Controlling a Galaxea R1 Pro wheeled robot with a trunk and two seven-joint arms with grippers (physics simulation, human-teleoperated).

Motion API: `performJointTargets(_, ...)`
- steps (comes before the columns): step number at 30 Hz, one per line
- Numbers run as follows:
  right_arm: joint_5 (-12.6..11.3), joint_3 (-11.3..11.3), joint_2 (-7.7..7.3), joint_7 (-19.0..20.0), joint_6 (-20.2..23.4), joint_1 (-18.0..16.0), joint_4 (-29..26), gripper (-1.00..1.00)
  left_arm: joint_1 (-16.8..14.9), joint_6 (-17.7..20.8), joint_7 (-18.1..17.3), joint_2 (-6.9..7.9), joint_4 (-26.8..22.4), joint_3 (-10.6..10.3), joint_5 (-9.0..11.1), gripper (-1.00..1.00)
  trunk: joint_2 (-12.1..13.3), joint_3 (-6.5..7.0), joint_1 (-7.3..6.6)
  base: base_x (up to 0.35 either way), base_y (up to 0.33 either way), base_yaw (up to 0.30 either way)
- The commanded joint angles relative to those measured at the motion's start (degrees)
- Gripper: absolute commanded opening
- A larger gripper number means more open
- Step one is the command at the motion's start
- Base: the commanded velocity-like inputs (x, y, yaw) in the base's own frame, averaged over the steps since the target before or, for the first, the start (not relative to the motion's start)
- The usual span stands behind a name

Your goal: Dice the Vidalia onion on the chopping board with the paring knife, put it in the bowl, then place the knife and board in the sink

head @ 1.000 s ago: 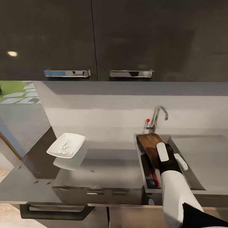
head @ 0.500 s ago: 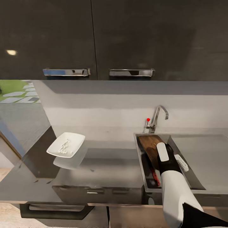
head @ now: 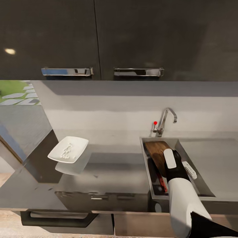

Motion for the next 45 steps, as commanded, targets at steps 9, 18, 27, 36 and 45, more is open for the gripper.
performJointTargets(9,-0.01,-0.17,0.04,-0.01,0.62,0.03,-0.10,-1.00,-0.01,-0.08,-0.38,-0.11,-0.02,0.28,-0.35,1.00,-0.12,-0.93,0.03,0.000,0.000,0.000)
performJointTargets(18,-0.01,-0.18,0.04,0.01,0.63,0.03,-0.10,-1.00,-0.01,-0.06,-0.35,-0.08,0.01,0.28,-0.35,1.00,-0.12,-1.76,0.03,0.000,0.000,0.000)
performJointTargets(27,-0.02,-0.17,0.04,0.18,0.67,0.03,-0.10,-1.00,-0.01,-0.04,-0.37,-0.10,0.01,0.28,-0.35,1.00,-0.12,-2.59,0.03,0.000,0.000,0.000)
performJointTargets(36,-0.10,-0.17,0.04,0.27,0.67,0.12,-0.10,-1.00,-0.01,-0.05,-0.35,-0.11,-0.01,0.28,-0.35,1.00,-0.12,-3.41,0.03,0.000,0.000,0.000)
performJointTargets(45,-0.04,-0.17,0.04,0.27,0.67,0.12,-0.10,-1.00,-0.01,-0.05,-0.34,-0.12,-0.01,0.28,-0.35,1.00,-0.12,-4.24,0.03,0.000,0.000,0.000)
